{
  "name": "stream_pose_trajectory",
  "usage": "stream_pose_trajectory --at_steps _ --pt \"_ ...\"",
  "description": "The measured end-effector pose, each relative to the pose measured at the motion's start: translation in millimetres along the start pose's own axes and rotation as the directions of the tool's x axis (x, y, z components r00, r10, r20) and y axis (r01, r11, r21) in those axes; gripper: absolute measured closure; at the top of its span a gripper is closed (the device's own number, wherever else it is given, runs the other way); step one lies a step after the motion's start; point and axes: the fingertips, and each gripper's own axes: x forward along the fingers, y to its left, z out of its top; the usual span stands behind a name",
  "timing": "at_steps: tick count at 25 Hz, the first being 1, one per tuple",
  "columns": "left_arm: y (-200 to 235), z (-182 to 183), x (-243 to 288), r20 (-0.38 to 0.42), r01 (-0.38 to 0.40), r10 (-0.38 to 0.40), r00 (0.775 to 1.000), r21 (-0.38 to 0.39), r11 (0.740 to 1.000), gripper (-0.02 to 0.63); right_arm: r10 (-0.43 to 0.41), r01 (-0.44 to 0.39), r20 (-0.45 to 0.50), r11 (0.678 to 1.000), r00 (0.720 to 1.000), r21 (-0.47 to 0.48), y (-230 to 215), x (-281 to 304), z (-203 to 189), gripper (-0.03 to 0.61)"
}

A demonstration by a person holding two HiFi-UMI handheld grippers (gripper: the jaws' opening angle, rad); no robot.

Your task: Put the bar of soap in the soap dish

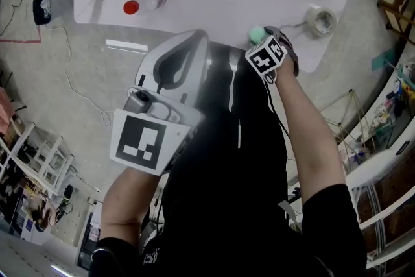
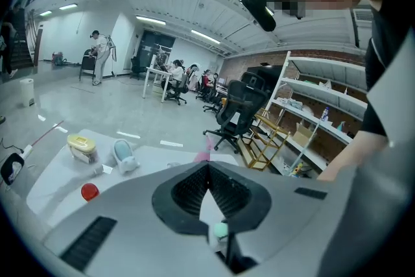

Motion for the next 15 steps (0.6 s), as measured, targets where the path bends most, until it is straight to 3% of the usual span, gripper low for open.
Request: stream_pose_trajectory --at_steps 5,15 --pt "3.2 -6.4 4.6 -0.009 -0.002 0.002 1.000 -0.010 1.000 0.604 -0.032 0.035 -0.064 0.999 0.997 0.038 -3.4 3.3 2.0 0.288" --pt "-4.6 2.1 -4.1 -0.005 -0.004 0.004 1.000 0.001 1.000 0.604 0.006 -0.006 -0.009 1.000 1.000 0.024 -1.1 0.1 -3.3 0.291"
